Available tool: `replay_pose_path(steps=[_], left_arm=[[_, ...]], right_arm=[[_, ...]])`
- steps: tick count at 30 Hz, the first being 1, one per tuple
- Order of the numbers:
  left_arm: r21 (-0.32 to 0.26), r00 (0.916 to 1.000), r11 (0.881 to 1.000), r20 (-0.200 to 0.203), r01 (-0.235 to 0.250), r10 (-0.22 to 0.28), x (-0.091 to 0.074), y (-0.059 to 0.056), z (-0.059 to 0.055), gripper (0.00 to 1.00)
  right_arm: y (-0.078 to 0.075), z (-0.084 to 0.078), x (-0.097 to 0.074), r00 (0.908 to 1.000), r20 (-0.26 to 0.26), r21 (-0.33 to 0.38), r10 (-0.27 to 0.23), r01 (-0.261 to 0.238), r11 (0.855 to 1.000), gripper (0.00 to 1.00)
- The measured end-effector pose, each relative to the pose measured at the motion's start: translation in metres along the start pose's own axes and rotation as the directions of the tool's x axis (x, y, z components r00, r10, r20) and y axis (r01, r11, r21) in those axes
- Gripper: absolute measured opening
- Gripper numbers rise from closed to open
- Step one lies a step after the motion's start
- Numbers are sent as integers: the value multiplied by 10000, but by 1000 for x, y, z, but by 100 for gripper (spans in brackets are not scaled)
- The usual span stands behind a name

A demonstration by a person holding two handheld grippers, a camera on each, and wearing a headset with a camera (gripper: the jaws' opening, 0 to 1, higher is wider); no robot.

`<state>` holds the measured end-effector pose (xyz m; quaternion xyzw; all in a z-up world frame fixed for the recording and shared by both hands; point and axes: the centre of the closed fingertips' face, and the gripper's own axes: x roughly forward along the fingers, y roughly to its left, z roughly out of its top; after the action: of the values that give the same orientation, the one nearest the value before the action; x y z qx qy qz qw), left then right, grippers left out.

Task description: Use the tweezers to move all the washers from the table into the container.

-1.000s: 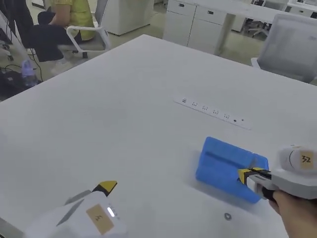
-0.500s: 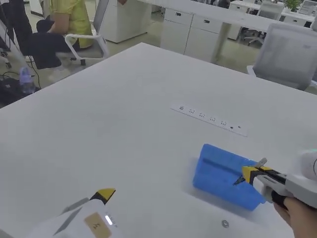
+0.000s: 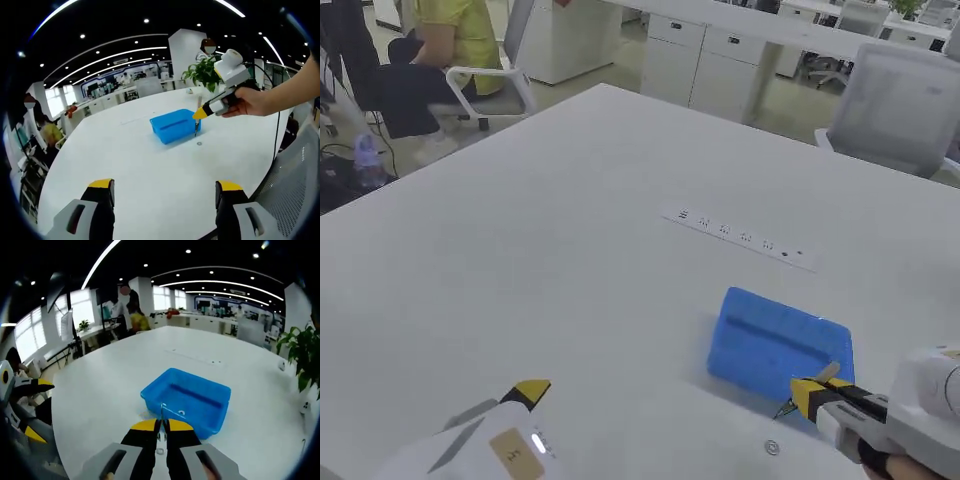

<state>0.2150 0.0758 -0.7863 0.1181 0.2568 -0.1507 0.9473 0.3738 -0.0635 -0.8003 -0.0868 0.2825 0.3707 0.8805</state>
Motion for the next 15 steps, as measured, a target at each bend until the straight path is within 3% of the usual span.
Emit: replay_pose_path(steps=[15], left_arm=[[102,9999,9999,-129,9,-8,1,0,-3,85]], right_arm=[[-3,-17,2,9994,-328,250,-57,66,9997,3]])
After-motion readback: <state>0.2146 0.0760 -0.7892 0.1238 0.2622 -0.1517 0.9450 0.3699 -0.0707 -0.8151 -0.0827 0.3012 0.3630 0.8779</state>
